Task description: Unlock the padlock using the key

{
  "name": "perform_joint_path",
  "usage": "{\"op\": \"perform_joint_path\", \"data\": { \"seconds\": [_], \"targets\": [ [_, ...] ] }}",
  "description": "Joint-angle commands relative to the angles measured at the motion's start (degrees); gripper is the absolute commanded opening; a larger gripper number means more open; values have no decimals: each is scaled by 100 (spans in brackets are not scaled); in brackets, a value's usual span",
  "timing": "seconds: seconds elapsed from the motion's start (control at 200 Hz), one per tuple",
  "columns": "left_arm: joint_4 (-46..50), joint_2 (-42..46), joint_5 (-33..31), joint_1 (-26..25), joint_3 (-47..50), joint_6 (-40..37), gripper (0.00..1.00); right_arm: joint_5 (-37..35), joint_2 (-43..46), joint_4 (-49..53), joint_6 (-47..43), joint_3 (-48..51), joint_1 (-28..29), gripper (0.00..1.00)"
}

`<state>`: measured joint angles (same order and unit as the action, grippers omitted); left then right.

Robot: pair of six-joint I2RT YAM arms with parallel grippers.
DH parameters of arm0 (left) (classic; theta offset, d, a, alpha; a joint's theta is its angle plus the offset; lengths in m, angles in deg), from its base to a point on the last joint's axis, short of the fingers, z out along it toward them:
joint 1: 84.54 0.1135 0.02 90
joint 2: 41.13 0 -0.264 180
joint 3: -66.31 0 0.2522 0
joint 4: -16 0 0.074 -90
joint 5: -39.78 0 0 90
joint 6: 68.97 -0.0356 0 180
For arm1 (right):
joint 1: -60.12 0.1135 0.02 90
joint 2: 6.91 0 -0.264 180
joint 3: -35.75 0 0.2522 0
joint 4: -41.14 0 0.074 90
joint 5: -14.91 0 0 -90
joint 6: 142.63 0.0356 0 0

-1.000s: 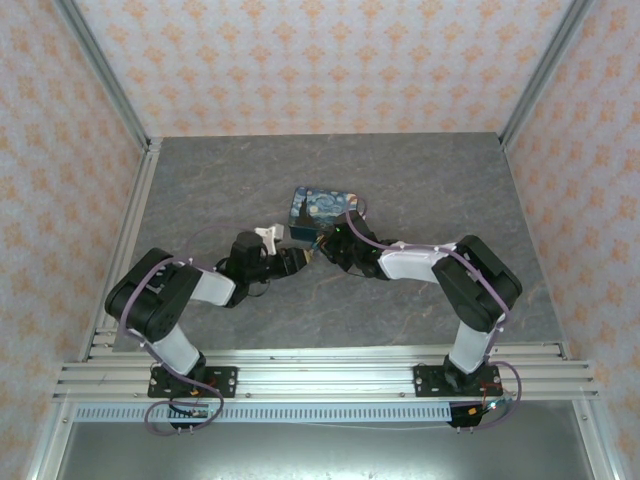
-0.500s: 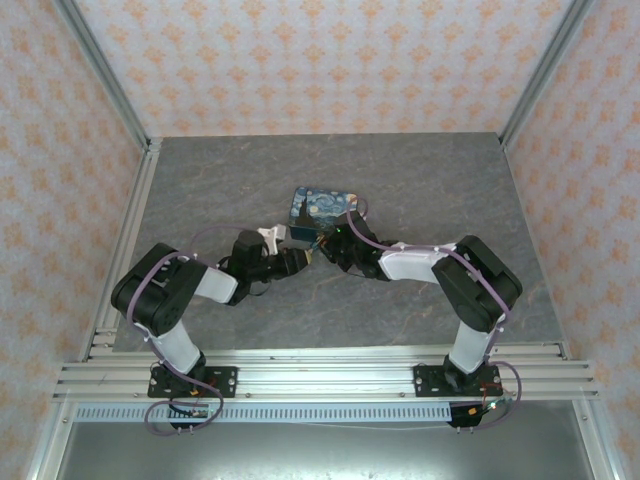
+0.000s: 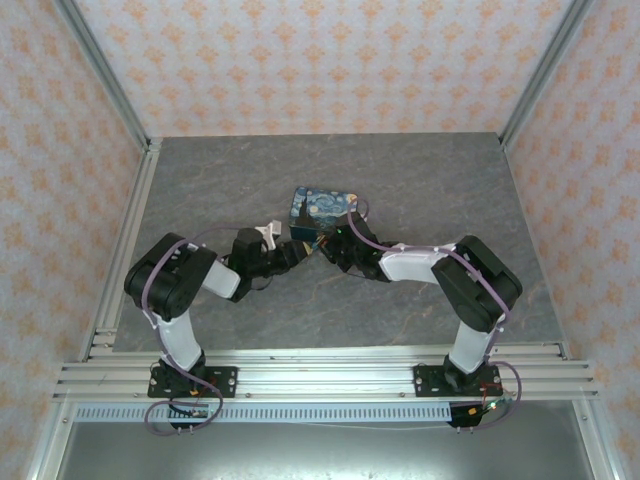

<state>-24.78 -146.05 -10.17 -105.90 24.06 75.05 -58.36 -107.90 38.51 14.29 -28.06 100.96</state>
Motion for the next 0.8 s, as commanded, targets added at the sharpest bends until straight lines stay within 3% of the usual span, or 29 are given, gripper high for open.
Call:
{"op": "perform_joint_path", "data": {
  "seconds": [0.0, 0.31, 0.681, 0.796],
  "targets": [
    [-554, -112, -10, -8, -122, 369, 37, -52, 82, -133, 115, 93, 21, 0],
    [-1000, -415, -39, -78, -244, 828, 34, -24, 35, -234, 258, 126, 21, 0],
    [-1160, -558, 2, -78, -166, 878, 11, -30, -8, -269, 383, 144, 21, 0],
    [-1131, -538, 19, -83, -122, 838, 11, -38, 7, -243, 401, 144, 12, 0]
  ]
}}
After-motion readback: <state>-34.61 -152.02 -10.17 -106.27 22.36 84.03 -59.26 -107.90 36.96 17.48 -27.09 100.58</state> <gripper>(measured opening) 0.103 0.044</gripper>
